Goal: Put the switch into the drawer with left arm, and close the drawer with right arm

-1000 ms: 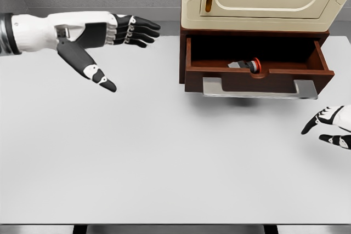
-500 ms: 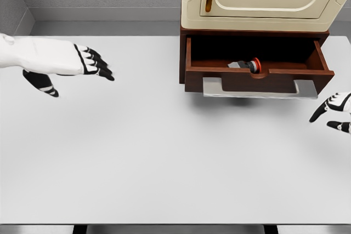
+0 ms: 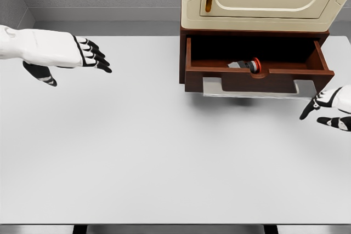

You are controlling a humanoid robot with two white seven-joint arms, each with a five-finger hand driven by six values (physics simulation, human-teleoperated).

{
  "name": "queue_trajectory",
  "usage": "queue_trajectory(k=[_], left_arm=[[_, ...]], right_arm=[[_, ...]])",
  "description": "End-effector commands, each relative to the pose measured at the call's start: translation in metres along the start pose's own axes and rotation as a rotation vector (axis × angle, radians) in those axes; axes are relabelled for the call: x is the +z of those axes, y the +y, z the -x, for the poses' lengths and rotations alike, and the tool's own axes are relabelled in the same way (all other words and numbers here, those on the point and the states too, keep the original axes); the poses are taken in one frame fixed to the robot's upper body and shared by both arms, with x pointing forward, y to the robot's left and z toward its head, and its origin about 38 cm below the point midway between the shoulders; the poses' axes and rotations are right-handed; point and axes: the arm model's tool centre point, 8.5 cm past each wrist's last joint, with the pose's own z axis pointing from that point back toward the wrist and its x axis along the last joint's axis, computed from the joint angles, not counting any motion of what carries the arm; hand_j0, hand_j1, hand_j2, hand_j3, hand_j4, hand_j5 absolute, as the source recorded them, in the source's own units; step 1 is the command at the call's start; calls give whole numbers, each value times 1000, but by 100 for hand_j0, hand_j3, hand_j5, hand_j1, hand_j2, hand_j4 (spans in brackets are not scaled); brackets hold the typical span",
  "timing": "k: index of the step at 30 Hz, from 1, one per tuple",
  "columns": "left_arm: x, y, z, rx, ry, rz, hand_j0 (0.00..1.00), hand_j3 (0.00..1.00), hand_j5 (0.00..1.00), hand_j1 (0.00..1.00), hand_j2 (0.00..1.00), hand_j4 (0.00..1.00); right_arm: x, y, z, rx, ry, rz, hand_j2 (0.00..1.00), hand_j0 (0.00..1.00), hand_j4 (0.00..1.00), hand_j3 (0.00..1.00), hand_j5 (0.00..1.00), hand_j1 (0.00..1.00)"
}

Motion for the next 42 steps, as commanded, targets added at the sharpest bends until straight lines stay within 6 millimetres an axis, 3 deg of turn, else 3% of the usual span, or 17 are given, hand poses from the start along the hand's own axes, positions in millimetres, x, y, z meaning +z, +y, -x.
queue_trajectory(k=[1, 12, 20, 28, 32, 37, 42], left_arm=[[0, 0, 0, 5, 0, -3, 100, 100, 100, 100, 100, 100], [-1, -2, 0, 9, -1, -1, 100, 100, 100, 100, 100, 100], [0, -2, 1, 10, 1, -1, 100, 100, 100, 100, 100, 100], [0, -2, 1, 10, 1, -1, 100, 100, 100, 100, 100, 100], [0, -2, 1, 10, 1, -1, 100, 100, 100, 100, 100, 100], [0, -2, 1, 10, 1, -1, 100, 100, 100, 100, 100, 100], [0, -2, 1, 11, 2, -1, 100, 100, 100, 100, 100, 100]], right_arm=[[-2, 4, -1, -11, -9, -8, 56, 56, 56, 56, 56, 56], [-8, 4, 1, -8, -16, -14, 58, 58, 58, 58, 58, 58], [-9, -7, 3, 8, -15, 13, 58, 58, 58, 58, 58, 58], [-30, 10, 6, -36, -52, 1, 58, 58, 58, 58, 58, 58], [-36, 14, 14, -58, -49, 1, 58, 58, 58, 58, 58, 58], [-28, 7, 31, -70, 1, 27, 58, 58, 58, 58, 58, 58], [-29, 7, 34, -77, 7, 38, 61, 61, 61, 61, 61, 61]])
